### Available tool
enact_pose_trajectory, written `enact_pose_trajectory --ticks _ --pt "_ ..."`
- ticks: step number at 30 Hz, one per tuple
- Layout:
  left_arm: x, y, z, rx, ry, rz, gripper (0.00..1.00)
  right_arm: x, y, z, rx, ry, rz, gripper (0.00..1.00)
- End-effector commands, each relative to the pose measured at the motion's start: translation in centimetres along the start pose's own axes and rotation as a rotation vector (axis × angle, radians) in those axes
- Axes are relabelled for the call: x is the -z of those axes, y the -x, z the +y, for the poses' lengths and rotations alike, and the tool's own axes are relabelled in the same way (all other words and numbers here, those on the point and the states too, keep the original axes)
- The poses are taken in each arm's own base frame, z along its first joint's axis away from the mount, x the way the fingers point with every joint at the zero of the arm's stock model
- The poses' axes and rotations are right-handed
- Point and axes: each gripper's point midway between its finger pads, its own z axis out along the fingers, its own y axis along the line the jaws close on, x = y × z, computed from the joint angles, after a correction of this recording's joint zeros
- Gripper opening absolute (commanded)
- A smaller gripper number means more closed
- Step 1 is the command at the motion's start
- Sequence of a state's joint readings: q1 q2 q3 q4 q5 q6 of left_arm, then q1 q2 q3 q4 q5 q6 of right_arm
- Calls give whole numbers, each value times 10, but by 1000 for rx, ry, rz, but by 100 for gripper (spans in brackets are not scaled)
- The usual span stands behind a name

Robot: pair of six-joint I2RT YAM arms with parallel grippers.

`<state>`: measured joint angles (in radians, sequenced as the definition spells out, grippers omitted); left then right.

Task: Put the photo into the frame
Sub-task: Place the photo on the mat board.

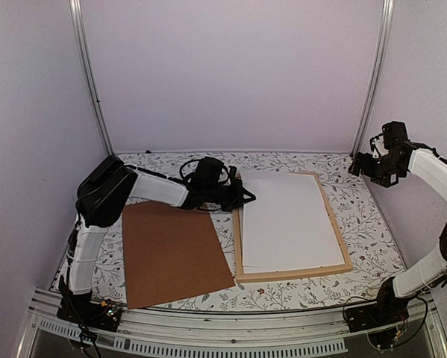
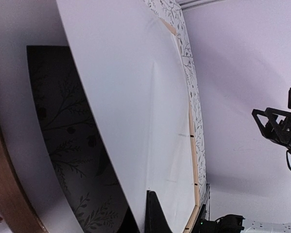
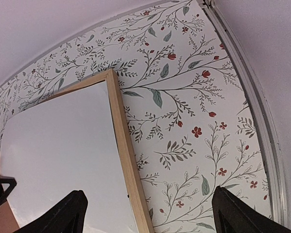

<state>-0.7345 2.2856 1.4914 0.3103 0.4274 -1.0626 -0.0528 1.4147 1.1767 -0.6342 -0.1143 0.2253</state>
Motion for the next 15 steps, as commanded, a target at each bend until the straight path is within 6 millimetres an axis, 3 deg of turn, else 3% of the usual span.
enact_pose_trajectory --ticks 1,15 --pt "0 2 16 12 34 -16 0 -2 1 0 -7 9 -9 93" --pt "-1 -1 14 30 25 -24 1 -3 1 0 -5 10 -8 93"
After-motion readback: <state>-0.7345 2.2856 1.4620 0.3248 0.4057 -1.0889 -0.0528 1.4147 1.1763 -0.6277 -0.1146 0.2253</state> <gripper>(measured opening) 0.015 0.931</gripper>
